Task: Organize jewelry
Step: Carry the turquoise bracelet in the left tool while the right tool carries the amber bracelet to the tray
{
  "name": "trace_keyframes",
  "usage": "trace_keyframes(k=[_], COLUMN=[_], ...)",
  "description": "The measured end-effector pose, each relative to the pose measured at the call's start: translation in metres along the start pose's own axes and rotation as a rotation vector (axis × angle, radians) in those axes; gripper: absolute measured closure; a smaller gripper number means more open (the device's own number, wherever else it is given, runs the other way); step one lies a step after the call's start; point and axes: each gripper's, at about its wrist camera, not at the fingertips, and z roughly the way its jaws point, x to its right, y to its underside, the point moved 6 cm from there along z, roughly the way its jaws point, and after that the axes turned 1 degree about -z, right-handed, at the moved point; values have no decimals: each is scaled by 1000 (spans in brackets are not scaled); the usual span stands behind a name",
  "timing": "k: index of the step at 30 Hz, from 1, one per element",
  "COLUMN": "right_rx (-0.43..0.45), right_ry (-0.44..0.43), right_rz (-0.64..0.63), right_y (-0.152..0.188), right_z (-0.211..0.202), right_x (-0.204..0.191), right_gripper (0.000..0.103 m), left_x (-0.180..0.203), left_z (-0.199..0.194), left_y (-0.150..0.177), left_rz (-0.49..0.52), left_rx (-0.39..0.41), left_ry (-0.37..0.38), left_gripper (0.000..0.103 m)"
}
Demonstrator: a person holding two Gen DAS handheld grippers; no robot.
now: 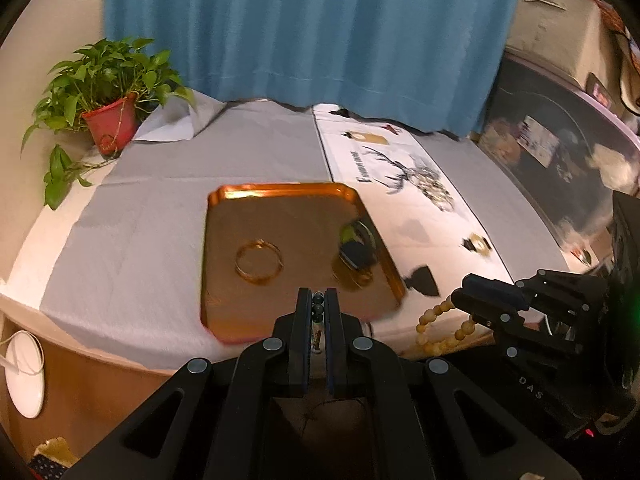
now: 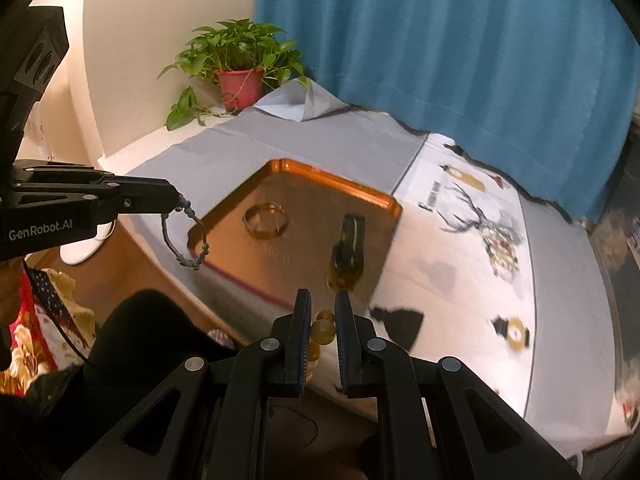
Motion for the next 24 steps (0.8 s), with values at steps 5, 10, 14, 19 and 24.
trace_keyframes(k=[5,10,14,19,24], right_rx=[8,19,8,-12,-31], right_ry=[-17,-25,-36,-42,-48], right_rz=[-5,13,27,35,54], right_y=[-26,-48,-56,-63,-64], right_z=[29,59,83,111,136], right_x=[-1,3,6,11,17], right_gripper=[90,90,90,90,90], left_x=[-17,-30,-39,-44,-51], left_z=[26,56,80,106,134], left_y=[-19,-32,-40,-45,-47], left_rz=[-8,-8,-12,-10,6], left_rx=[-16,-38,-58,-83,-112], left_ry=[-14,-28,-34,-44,-94], left_gripper=[99,99,99,99,98])
